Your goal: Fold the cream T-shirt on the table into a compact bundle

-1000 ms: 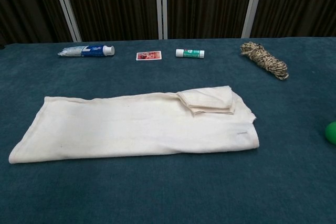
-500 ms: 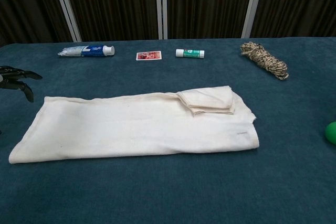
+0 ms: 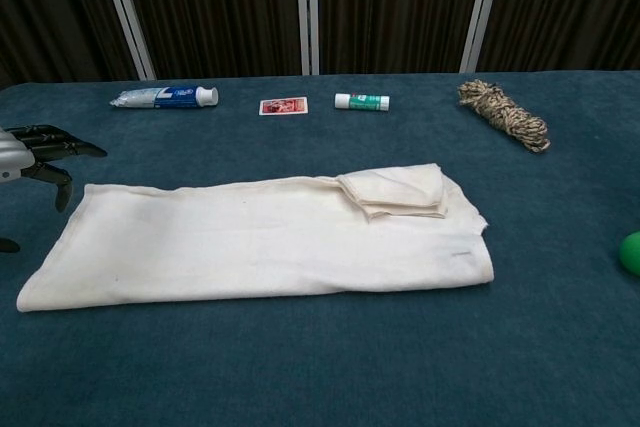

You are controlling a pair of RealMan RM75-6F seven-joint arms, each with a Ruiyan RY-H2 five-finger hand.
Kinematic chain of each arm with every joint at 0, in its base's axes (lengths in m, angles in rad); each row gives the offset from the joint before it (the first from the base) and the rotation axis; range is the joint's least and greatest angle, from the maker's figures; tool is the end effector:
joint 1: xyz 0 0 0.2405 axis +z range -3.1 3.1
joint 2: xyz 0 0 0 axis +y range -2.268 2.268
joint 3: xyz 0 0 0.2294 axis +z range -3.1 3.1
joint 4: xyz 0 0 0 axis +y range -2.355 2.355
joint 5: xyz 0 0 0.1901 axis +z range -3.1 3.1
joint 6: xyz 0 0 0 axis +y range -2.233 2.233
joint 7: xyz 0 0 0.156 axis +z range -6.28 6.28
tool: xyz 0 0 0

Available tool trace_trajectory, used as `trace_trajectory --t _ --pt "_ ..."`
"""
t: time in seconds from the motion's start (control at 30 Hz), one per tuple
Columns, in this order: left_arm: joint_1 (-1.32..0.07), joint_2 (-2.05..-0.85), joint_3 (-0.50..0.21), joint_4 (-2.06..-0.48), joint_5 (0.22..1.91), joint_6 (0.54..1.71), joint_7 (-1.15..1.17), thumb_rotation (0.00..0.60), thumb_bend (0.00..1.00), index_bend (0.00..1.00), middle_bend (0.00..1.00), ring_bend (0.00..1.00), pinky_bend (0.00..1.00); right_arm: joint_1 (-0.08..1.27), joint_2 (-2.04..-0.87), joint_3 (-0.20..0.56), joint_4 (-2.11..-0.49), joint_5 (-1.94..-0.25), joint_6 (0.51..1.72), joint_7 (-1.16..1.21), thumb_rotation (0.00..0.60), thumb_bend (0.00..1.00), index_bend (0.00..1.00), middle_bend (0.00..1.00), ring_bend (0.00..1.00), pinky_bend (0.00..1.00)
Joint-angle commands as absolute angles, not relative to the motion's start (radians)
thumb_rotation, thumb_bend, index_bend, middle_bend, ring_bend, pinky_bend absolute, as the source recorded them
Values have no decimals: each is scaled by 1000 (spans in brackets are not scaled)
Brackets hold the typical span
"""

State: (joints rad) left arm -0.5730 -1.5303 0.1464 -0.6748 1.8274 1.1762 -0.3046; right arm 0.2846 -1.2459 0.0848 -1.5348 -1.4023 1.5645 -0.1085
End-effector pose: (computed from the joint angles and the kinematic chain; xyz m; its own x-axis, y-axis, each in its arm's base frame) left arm -0.2842 0.3153 0.0538 0.7823 0.1247 0.6103 0.5471 -0.6058 -0.5776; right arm -0.2452 -0.2481 0.1572 0.4146 0.1834 0.8913 -0.8978 -0.0776 0.4336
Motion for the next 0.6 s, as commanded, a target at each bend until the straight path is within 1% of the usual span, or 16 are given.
trace_trajectory --t 0.03,0.17,0.6 --pt "-595 -1592 174 -568 1855 1199 -341 600 93 447 0 0 0 280 -1247 92 -1533 -1406 1561 -112 600 0 0 0 0 0" --pt "-610 -1631 192 -487 1871 1206 -345 600 94 458 0 0 0 275 -1246 101 -1534 -1410 1555 -116 600 0 0 0 0 0" --pt "-629 -1707 214 -400 1861 1201 -393 600 94 458 0 0 0 259 -1242 123 -1540 -1422 1542 -110 600 0 0 0 0 0"
